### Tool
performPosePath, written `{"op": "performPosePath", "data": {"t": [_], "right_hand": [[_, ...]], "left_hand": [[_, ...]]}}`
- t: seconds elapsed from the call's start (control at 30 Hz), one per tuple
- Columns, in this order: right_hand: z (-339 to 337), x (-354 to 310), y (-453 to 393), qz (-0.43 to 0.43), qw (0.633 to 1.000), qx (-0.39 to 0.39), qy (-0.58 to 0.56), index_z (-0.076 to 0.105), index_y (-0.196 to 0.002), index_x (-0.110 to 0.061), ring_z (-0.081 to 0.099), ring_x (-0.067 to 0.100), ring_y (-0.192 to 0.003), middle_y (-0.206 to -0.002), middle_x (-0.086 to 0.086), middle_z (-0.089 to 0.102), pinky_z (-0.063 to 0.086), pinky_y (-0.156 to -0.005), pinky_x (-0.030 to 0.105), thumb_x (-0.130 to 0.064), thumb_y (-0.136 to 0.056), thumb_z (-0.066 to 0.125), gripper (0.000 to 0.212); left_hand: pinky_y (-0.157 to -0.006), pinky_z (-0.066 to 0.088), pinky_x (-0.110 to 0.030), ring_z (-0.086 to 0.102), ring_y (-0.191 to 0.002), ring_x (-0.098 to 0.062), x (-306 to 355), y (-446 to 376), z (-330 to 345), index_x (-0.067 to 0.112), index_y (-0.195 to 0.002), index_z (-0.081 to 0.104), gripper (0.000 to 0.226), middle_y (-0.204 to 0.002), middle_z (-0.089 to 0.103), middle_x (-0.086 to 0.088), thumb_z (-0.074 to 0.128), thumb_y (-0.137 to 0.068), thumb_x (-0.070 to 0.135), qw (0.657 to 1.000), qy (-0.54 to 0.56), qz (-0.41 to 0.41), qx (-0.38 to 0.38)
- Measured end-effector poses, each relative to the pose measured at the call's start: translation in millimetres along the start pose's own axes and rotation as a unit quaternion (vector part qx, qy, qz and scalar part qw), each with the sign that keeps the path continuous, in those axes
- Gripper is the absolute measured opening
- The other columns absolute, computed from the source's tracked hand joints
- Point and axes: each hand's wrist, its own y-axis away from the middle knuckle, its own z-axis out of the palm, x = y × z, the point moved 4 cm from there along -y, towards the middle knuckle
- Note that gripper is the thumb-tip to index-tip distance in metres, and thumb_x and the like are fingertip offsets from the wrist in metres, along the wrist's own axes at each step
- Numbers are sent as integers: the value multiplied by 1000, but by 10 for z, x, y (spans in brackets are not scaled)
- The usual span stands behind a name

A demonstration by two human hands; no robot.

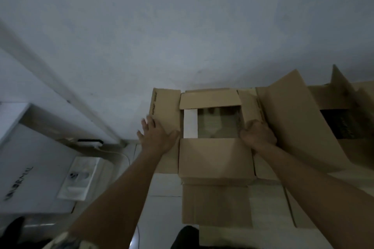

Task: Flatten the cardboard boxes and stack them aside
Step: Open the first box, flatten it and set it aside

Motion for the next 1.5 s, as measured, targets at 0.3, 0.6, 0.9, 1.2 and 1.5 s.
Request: {"op": "performPosePath", "data": {"t": [0.3,0.6,0.9,1.2,1.5], "right_hand": [[-74,18,-65,43,993,-20,-107,65,-118,-17,59,31,-116,-132,11,60,43,-78,25,-20,-94,55,25],[-58,-72,136,-47,990,112,65,61,-121,-10,53,35,-120,-130,15,58,45,-91,40,-28,-91,59,35],[-2,-758,740,-200,964,-96,147,39,-62,-22,47,21,-69,-66,0,41,37,-71,35,-50,-105,30,52],[-286,-580,1264,-136,953,-243,119,57,-83,-11,56,20,-82,-84,1,53,43,-69,30,-52,-101,42,47],[354,55,1323,-112,944,-294,96,34,-154,-34,32,22,-146,-161,-6,31,33,-116,40,-73,-75,65,92]], "left_hand": [[-61,43,-26,60,-77,-26,258,-453,433,5,-78,62,39,-78,60,-9,49,-96,37,968,218,-21,-120],[-76,49,-31,63,-95,-30,218,-511,230,8,-105,59,47,-98,64,-6,62,-86,51,992,106,66,-9],[-101,43,-51,47,-130,-36,698,-764,25,15,-140,48,61,-144,48,-15,67,-87,39,932,8,340,125],[-60,40,-35,57,-83,-33,1156,-657,-345,8,-93,65,16,-96,60,-12,67,-78,4,842,-31,484,236],[-91,40,-51,46,-121,-40,1478,-926,-311,13,-137,50,67,-134,49,-16,75,-75,16,886,-102,393,225]]}}
